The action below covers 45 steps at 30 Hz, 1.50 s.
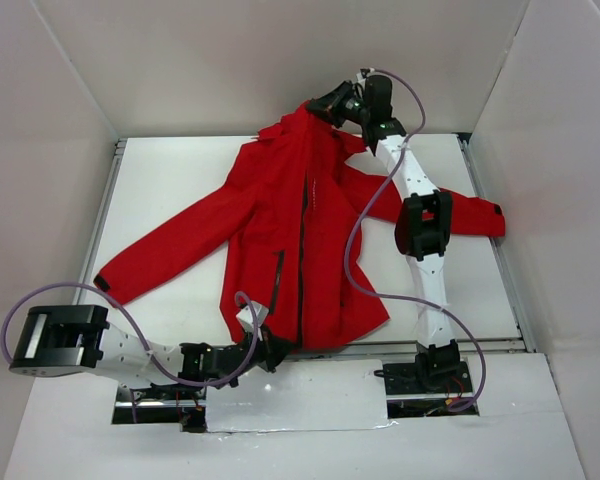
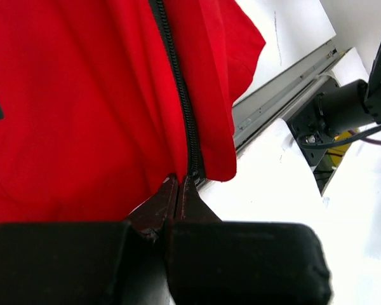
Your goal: Zip up the jacket
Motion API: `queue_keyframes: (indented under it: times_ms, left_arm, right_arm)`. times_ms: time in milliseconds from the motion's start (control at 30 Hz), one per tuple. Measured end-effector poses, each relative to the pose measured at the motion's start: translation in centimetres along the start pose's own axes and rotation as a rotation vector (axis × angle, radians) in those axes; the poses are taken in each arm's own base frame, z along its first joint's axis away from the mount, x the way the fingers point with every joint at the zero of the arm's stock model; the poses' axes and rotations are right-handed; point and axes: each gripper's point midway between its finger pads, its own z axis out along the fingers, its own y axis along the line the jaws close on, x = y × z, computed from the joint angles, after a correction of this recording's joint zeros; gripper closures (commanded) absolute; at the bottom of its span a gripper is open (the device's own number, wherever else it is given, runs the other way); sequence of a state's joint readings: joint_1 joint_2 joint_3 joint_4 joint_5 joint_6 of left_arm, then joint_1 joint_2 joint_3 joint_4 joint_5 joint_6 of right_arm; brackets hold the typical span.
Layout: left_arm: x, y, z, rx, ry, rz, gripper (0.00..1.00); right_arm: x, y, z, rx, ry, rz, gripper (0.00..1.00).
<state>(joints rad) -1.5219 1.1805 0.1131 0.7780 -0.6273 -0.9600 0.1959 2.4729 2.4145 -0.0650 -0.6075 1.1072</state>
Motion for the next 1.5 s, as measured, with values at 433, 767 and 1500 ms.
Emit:
queue_keyframes:
  times_ms: [433,767,1500]
  left_arm:
    - [-6.3,1.7,0.6,-0.374,-0.011,-0.087,0.01]
    - [-30.0,10.9,-8.5,-0.875,-0.414,-0.253,0.01]
    - [-32.1,10.0,-29.4,-1.108,-0.672,-0.145,0.01]
  right_arm:
    - [-5.6,7.7,-5.4,-0.005,-0.181,-0.245,0.0]
    - [6.9,21.0,-29.4,0.159,-0.374,-0.635,0.0]
    - [18.5,12.4,-56.1,0.424,-0.545,-0.734,0.0]
